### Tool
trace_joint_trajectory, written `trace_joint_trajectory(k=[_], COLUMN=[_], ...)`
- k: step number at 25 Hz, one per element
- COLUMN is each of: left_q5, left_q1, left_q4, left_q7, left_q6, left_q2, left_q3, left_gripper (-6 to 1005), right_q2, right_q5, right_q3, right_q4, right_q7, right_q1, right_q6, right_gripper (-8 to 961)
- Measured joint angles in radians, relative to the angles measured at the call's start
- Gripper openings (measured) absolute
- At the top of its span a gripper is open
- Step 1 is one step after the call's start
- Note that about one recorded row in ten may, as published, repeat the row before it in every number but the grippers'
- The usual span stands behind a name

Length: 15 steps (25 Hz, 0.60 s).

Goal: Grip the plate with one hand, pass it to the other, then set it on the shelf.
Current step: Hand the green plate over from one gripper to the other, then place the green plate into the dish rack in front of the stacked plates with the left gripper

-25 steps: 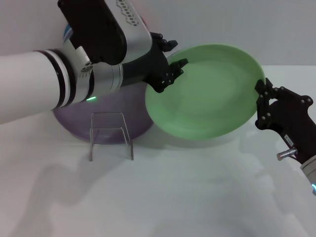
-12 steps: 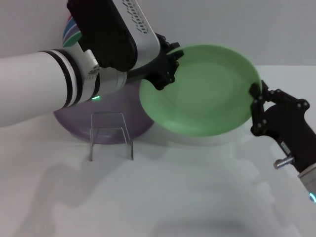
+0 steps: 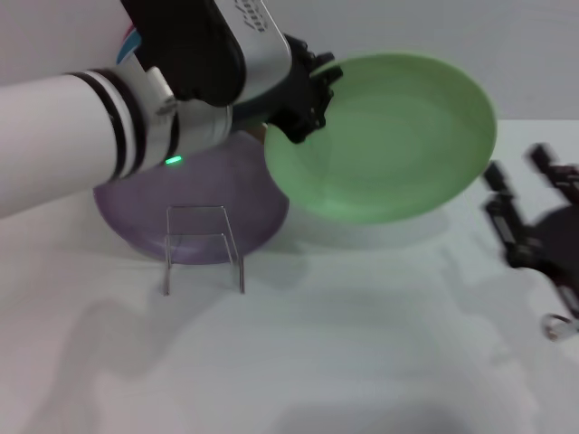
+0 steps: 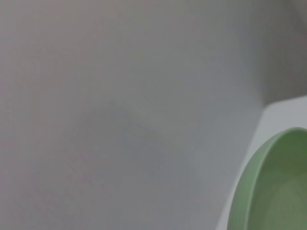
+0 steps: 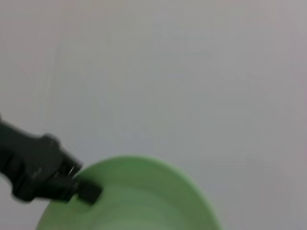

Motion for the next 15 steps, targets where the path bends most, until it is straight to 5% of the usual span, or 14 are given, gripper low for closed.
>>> trace_joint_trajectory(k=[3,4,10,13,14,15], left_q5=[-0.001,-0.004,-0.099,-0.154,-0.105,-0.105], left_q1=[0.026,0.071,0.202,0.29,0.325,0.325], left_q4=[-0.033,-0.062,-0.124,-0.148,-0.129,-0.129], left_q7=[0.001,0.007,0.114,0.24,0.28,0.28], left_q6=[0.028,0.118,0.376,0.615,0.82,0.82], left_q2=[0.001,0.003,0.012,0.03,0.063,0.063], left_q3=[-0.002,0.002,0.036,0.157,0.283,0.283], left_gripper=[78,78,78,78,78,78], right_q2=[0.009,0.018,0.015,0.014,0.014,0.014], right_q5=[0.005,0.02,0.181,0.232,0.246,0.246], right_q3=[0.022,0.049,0.048,0.053,0.054,0.054], right_q4=[-0.02,-0.071,-0.253,-0.324,-0.344,-0.344], right_q7=[0.009,0.024,0.137,0.192,0.199,0.199], right_q1=[-0.049,-0.08,-0.06,-0.033,-0.022,-0.022], right_q6=[-0.12,-0.282,-0.587,-0.635,-0.643,-0.643], right_gripper=[487,504,605,691,726,760])
